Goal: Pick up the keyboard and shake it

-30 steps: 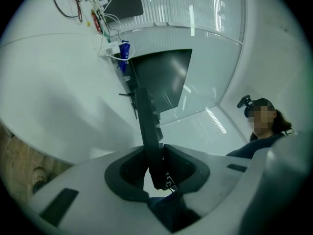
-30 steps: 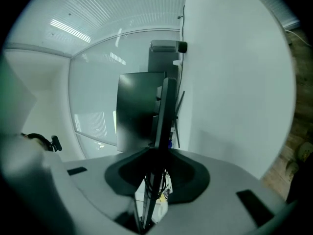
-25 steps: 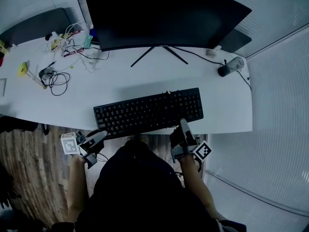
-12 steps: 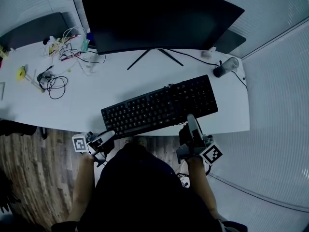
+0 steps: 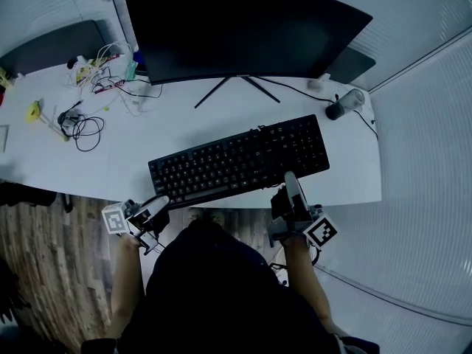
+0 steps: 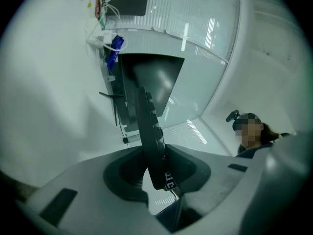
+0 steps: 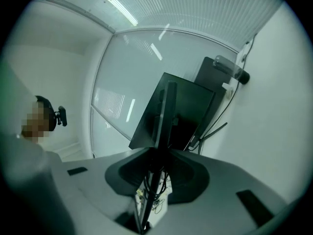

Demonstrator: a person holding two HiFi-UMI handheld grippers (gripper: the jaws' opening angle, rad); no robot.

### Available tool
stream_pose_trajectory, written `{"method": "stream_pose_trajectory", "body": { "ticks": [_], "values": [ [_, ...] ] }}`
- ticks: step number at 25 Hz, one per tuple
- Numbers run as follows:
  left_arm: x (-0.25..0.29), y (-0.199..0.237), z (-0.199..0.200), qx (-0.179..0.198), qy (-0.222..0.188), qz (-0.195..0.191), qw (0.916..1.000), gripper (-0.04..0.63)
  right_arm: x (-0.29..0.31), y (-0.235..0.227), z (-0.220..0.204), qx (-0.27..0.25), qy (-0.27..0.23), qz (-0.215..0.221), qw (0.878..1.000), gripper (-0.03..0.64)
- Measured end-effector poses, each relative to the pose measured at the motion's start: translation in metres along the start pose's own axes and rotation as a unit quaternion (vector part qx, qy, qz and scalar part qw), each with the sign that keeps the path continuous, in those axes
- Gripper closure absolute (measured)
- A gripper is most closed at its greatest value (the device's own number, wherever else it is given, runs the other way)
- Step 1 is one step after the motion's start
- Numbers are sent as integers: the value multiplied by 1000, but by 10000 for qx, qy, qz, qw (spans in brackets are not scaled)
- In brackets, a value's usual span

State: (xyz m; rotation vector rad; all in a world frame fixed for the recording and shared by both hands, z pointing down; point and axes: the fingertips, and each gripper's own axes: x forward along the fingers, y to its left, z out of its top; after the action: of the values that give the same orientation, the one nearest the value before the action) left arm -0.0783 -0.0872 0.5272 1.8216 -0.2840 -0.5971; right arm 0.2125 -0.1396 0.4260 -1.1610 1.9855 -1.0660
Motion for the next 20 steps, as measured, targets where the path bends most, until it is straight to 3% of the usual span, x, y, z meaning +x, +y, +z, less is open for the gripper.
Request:
{"method": "stream_pose_trajectory", "body": {
  "ticks": [4,8,16,20],
  "values": [
    [9,-34,22,563,93,206,9982,476,-10,-33,-9,898,-262,56,9956,502],
    [23,-59,28,1157,583,735,9888,476,-21,-64,-21,1729,-503,142,9835,500],
    [39,-91,31,1770,968,1479,9682,475,-22,-97,-48,2722,-633,185,9600,494],
    [41,-91,32,1855,1039,1610,9638,474,-22,-102,-56,2946,-656,113,9533,492]
  ]
}}
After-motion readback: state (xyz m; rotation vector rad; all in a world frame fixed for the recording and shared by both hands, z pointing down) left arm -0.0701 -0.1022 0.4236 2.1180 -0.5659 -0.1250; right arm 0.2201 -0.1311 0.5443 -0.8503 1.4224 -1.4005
